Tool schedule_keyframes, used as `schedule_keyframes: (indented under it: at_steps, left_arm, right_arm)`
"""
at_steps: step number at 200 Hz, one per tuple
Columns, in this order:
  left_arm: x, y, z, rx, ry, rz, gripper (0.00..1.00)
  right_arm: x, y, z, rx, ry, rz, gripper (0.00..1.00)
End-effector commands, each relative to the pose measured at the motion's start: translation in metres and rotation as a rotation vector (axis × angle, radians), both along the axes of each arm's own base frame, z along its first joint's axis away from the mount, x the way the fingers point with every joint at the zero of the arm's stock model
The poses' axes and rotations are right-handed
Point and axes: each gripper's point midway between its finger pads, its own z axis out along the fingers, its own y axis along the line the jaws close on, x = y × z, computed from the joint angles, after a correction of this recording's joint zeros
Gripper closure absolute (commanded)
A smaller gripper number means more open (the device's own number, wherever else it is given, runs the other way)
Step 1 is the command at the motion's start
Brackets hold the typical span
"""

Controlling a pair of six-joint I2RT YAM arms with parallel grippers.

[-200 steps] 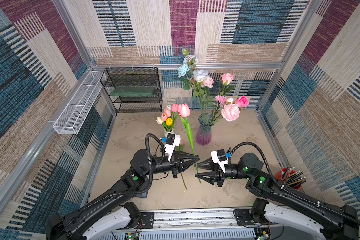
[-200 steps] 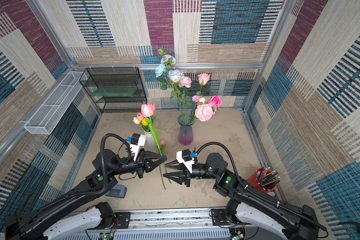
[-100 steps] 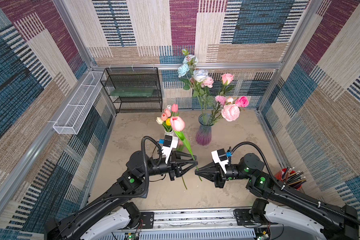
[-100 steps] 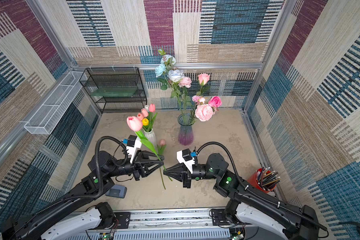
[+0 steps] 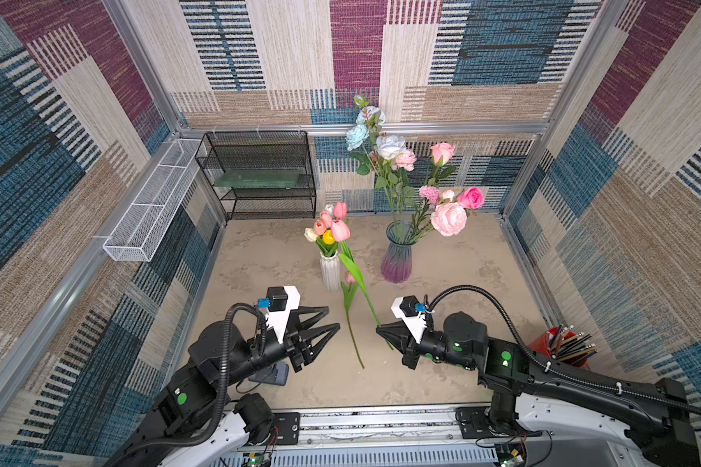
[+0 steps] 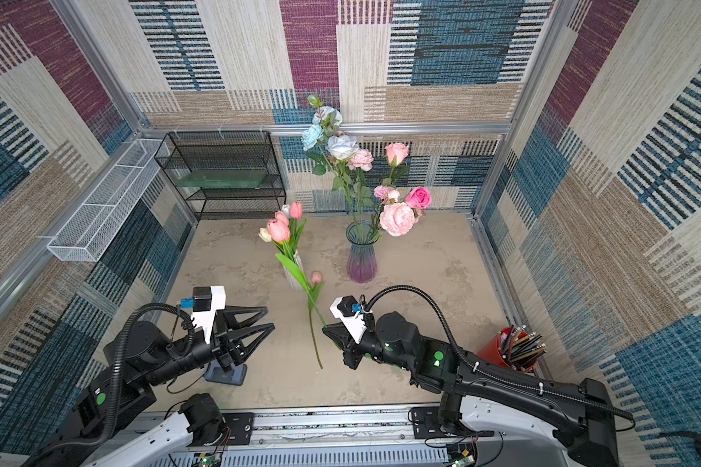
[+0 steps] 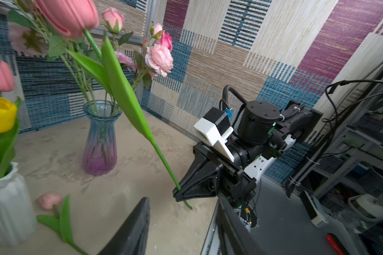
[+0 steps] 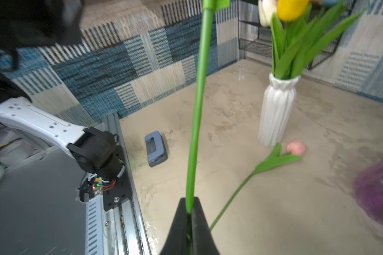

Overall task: Pick out pink flowers from the vase
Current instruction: Place the flower at the center of the board.

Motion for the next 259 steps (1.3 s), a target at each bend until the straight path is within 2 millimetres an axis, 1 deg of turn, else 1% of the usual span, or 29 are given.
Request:
schedule_keyframes:
  at_steps: [1,23,43,65,84,100,103,108,127,147,165,180,183,190,225,259]
  left_arm:
    - [0.010,0.025,-0.038,0.178,0.025,0.132,0.50]
    - [0.015,0.039,-0.049,0.217,0.035,0.206,0.52]
    - [0.018,0.047,-0.059,0.257,0.052,0.244,0.53]
    - [0.020,0.050,-0.070,0.279,0.063,0.267,0.52]
    - [0.021,0.052,-0.079,0.277,0.064,0.274,0.52]
    - [0.021,0.052,-0.084,0.278,0.063,0.278,0.52]
    - [0.021,0.053,-0.084,0.277,0.060,0.279,0.52]
    - [0.021,0.053,-0.085,0.279,0.059,0.280,0.52]
    - [0.021,0.055,-0.083,0.282,0.050,0.288,0.51]
    - [0.020,0.056,-0.085,0.282,0.052,0.286,0.51]
    - [0.020,0.057,-0.084,0.287,0.050,0.289,0.51]
    - [0.019,0.058,-0.084,0.287,0.045,0.290,0.51]
    - [0.019,0.058,-0.085,0.287,0.045,0.289,0.51]
    - [0.019,0.058,-0.084,0.284,0.042,0.288,0.51]
    - [0.019,0.058,-0.084,0.284,0.039,0.286,0.50]
    - [0.019,0.057,-0.084,0.284,0.037,0.283,0.50]
  right_arm:
    - [0.025,-0.024,-0.029,-0.029,0.120,-0.272,1.00]
    - [0.024,-0.035,-0.056,-0.039,0.190,-0.357,1.00]
    - [0.025,-0.052,-0.086,-0.058,0.259,-0.448,1.00]
    - [0.022,-0.059,-0.120,-0.099,0.299,-0.475,1.00]
    - [0.027,-0.062,-0.140,-0.133,0.341,-0.529,1.00]
    - [0.034,-0.057,-0.154,-0.178,0.383,-0.559,1.00]
    - [0.035,-0.055,-0.154,-0.181,0.390,-0.559,1.00]
    - [0.038,-0.053,-0.161,-0.208,0.407,-0.565,1.00]
    - [0.047,-0.037,-0.181,-0.299,0.488,-0.566,1.00]
    - [0.056,-0.019,-0.201,-0.397,0.522,-0.559,1.00]
    - [0.067,-0.008,-0.212,-0.407,0.559,-0.560,1.00]
    - [0.068,0.001,-0.215,-0.409,0.575,-0.542,1.00]
    - [0.077,-0.003,-0.216,-0.404,0.583,-0.564,1.00]
    - [0.080,-0.002,-0.219,-0.408,0.593,-0.566,0.99]
    - [0.079,0.005,-0.236,-0.460,0.649,-0.538,0.96]
    - [0.071,0.012,-0.242,-0.458,0.687,-0.503,0.91]
